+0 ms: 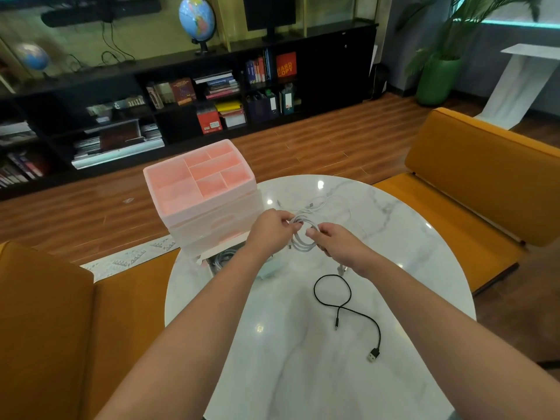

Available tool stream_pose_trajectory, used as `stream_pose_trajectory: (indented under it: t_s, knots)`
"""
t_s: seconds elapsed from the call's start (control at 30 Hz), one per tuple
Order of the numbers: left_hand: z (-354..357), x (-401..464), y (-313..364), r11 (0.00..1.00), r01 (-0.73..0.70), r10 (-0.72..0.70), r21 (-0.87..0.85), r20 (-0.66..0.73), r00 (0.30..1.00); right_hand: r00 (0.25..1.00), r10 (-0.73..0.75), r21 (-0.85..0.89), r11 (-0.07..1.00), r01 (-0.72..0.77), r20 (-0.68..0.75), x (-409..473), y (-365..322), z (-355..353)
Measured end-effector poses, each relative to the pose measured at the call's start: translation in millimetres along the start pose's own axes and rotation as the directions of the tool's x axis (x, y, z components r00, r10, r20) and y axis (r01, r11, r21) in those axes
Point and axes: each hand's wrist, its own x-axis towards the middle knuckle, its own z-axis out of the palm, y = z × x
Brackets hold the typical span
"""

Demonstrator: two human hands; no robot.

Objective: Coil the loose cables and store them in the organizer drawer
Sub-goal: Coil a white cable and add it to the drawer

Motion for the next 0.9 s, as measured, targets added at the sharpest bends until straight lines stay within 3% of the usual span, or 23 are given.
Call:
stream_pose_trajectory:
  t_s: [0.1, 0.23, 0.33, 0.47, 0.6, 0.77, 0.9]
  knots:
    - [3.6, 0.1, 4.4, 0.993, 0.059, -0.064, -0.105, -0.046, 0.997, 0.999, 0.015, 0.067, 0.998, -0.013, -0.031, 0.0, -4.5, 1.2]
    - [2.3, 3.0, 7.6, 0.943, 0.205, -0.201, -0.260, 0.045, 0.979, 0.998, 0.006, 0.062, 0.998, -0.002, -0.058, 1.0, -4.5, 0.5]
    - [0.1, 3.0, 8.4, 0.820, 0.317, -0.275, -0.476, 0.158, 0.948, 0.998, -0.002, 0.048, 0.999, 0.005, -0.070, 0.4, -2.8, 0.7]
    - [-7.4, 0.3, 0.5, 0.649, 0.390, -0.201, -0.653, 0.348, 0.916, 0.996, -0.008, 0.017, 1.000, 0.010, -0.088, -1.0, -2.3, -2.9]
    - [-10.9, -3.4, -3.2, 0.702, 0.341, -0.138, -0.625, 0.350, 0.927, 0.997, -0.004, 0.016, 1.000, 0.005, -0.074, -2.2, -2.2, -5.7]
    - [-8.1, -7.4, -5.1, 0.918, 0.194, -0.153, -0.346, 0.141, 0.978, 0.999, -0.004, 0.033, 0.999, 0.005, -0.036, -4.1, -2.0, -5.8]
    - [-1.7, -6.6, -5.0, 0.962, 0.107, -0.102, -0.251, 0.034, 0.994, 0.999, -0.006, 0.019, 1.000, 0.007, -0.041, -3.6, -2.0, -7.0]
